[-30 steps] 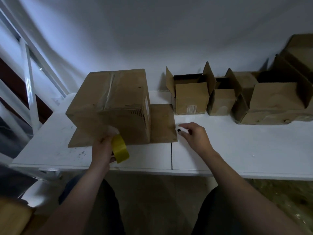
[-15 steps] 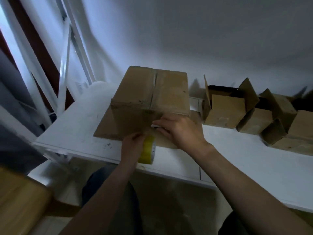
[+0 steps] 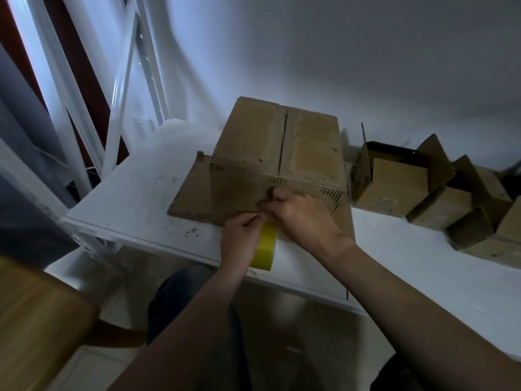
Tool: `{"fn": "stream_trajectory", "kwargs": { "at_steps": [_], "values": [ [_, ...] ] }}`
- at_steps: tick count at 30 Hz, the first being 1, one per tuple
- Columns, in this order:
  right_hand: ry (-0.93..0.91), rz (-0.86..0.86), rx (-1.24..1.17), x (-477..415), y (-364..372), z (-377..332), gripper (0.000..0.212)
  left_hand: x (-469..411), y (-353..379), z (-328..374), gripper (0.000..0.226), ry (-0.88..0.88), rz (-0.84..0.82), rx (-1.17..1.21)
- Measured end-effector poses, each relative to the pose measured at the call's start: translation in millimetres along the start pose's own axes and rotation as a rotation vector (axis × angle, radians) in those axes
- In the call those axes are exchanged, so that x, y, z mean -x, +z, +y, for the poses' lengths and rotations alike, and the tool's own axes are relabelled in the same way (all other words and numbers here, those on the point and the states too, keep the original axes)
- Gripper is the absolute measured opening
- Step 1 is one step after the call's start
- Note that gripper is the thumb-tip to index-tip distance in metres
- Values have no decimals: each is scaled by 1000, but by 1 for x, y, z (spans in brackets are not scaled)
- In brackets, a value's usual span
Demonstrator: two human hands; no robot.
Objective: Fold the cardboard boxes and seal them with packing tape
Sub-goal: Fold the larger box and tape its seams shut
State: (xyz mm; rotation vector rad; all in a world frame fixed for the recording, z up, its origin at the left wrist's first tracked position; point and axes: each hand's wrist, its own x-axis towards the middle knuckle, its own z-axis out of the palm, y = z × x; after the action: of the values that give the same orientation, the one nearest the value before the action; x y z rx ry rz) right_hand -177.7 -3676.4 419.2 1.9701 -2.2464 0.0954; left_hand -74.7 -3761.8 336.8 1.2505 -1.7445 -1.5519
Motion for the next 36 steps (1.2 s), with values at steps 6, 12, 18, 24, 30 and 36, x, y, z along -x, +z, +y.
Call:
{"fn": "stream_trajectory", "kwargs": {
  "at_steps": [6,12,18,24,30,36],
  "values": [
    [59,16,48,5,-3,-4,24,-2,-2,5,11,-6,0,-72],
    [199,76,-29,49,6,31,21,4,-4,0,20,38,-19,-226],
    [689,-61,-201,114,60,79,24,10,-4,-10,27,10,-49,-298],
    [936,-55,-550,139,95,113,9,11,-1,-7,29,55,-79,-354],
    [913,182,-539,124,76,120,38,16,-8,8,15,26,-121,-282],
    [677,431,-572,60,-3,94,49,18,-24,24,4,18,-147,-167]
  ]
}}
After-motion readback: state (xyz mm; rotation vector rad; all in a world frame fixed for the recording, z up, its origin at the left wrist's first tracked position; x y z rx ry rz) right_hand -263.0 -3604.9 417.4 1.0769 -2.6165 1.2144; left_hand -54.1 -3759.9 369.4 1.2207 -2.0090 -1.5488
